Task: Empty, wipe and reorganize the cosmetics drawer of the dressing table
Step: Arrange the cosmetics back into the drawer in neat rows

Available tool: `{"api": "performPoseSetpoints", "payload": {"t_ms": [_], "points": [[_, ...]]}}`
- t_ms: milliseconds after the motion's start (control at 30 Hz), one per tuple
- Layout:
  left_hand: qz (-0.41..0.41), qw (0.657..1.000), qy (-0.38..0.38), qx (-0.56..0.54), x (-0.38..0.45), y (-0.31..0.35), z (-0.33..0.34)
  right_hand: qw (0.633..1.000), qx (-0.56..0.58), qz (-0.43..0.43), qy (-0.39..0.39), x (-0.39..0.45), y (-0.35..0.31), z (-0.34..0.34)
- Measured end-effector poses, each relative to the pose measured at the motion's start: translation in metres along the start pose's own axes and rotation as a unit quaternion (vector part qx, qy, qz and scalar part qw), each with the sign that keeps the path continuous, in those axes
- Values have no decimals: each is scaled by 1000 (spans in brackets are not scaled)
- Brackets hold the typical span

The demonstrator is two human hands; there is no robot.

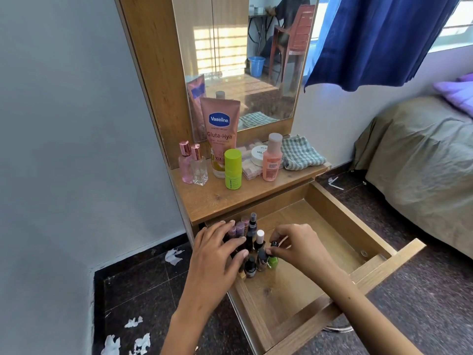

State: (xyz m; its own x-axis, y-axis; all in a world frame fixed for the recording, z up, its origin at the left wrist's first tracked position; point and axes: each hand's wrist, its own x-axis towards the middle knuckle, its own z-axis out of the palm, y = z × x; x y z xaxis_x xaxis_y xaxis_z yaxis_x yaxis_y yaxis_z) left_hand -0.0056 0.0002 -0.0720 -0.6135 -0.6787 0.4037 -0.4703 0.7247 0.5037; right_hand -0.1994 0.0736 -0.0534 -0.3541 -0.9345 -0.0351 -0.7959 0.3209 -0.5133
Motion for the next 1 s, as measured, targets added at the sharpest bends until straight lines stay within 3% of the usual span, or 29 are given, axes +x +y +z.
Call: {"api": "performPoseSetpoints", "payload": {"t_ms": [267,367,533,667,833,1000], "points": [[-9,1000,13,-10,0,-2,-3,996,-74,-16,-43,-3,-4,-11],[-12,999,37,-7,2,-4,-6,996,-75,-44,13,-3,-14,-20],[-11,993,113,-6,22,-13,-23,986,18,-128,103,8,-45,-16],[-49,979,198,-8,56,-23,-42,953,106,-224,174,20,-62,6],[-53,980,181,57,98,-41,-56,930,138,-277,197,24,-55,23],[-42,984,153,77,122,-61,-64,929,164,-272,189,26,-46,24]]}}
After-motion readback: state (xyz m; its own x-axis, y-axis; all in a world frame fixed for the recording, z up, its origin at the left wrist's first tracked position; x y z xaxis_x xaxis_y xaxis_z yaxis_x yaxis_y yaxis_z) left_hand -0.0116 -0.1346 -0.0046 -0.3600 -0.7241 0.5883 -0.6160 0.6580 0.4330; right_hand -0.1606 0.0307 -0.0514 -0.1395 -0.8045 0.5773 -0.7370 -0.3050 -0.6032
